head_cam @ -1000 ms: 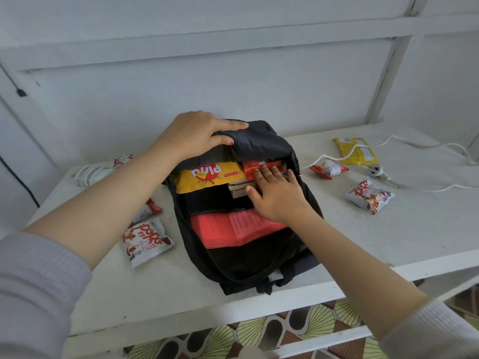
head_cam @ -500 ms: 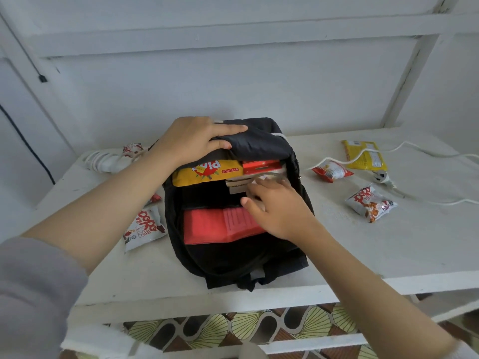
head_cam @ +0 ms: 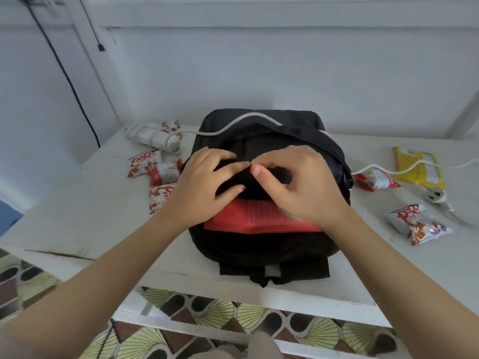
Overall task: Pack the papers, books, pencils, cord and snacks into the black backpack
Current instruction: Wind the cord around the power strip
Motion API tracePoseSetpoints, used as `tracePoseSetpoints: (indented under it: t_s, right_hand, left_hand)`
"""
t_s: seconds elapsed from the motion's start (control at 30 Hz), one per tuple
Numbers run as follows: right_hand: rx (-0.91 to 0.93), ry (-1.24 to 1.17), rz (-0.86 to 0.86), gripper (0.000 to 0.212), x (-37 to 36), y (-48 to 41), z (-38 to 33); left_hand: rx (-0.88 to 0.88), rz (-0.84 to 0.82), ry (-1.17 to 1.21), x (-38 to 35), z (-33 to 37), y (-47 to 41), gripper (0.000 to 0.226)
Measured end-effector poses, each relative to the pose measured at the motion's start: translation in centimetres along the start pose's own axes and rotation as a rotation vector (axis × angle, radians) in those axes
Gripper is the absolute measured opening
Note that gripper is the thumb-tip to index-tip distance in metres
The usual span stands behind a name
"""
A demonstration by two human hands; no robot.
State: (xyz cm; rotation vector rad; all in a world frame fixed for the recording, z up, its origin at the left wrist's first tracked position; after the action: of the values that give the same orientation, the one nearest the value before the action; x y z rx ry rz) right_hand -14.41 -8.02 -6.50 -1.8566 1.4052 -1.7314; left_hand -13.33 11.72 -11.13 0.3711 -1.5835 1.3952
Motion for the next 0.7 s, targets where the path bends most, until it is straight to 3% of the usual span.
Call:
tracePoseSetpoints:
  t_s: [0.1,0.23,0.4,0.53,0.6,0.7]
  right_hand:
    - [0.017,-0.011,-0.03,0.026,-0.8,-4.1,0.4]
    - [-0.034,0.061,-0.253,0.03,-4.1,-10.1,2.1]
    - [-0.09,0.291,-0.66,0.044,-11.0,-16.4,4.9]
    - [-0.187,0.319,-0.899,0.046,-16.3,-19.2,7.6]
    - [-0.193,0.336,-0.971,0.04,-18.0,-19.9,8.9]
    - [-0.198,0.296,-0.946,0.029,-19.6,-19.9,10.2]
  left_hand:
    - [0.129,0.173,0.12,1.8,-1.9,1.1,0.027]
    - [0.334,0.292,0.138,3.6,-6.9,1.3,0.027]
    - [0.457,0.079,0.007,4.1,-15.9,0.5,0.037]
    - [0.528,-0.115,-0.13,3.6,-21.5,-0.7,0.044]
    - [0.515,-0.202,-0.175,3.2,-23.5,-1.6,0.045]
    - [0.521,-0.308,-0.22,2.4,-26.6,-3.2,0.05]
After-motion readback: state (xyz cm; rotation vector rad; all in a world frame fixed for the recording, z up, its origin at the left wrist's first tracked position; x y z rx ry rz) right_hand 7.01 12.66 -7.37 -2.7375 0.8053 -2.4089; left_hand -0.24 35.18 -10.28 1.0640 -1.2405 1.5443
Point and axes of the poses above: each hand's wrist, its own y-axis away from the middle knuckle, its own x-axis out of the back of the hand, z = x × y, the point moved 1 cm from there along -y, towards the middle knuckle, and after that the axes turned 10 degrees about x, right-handed, at the moved point
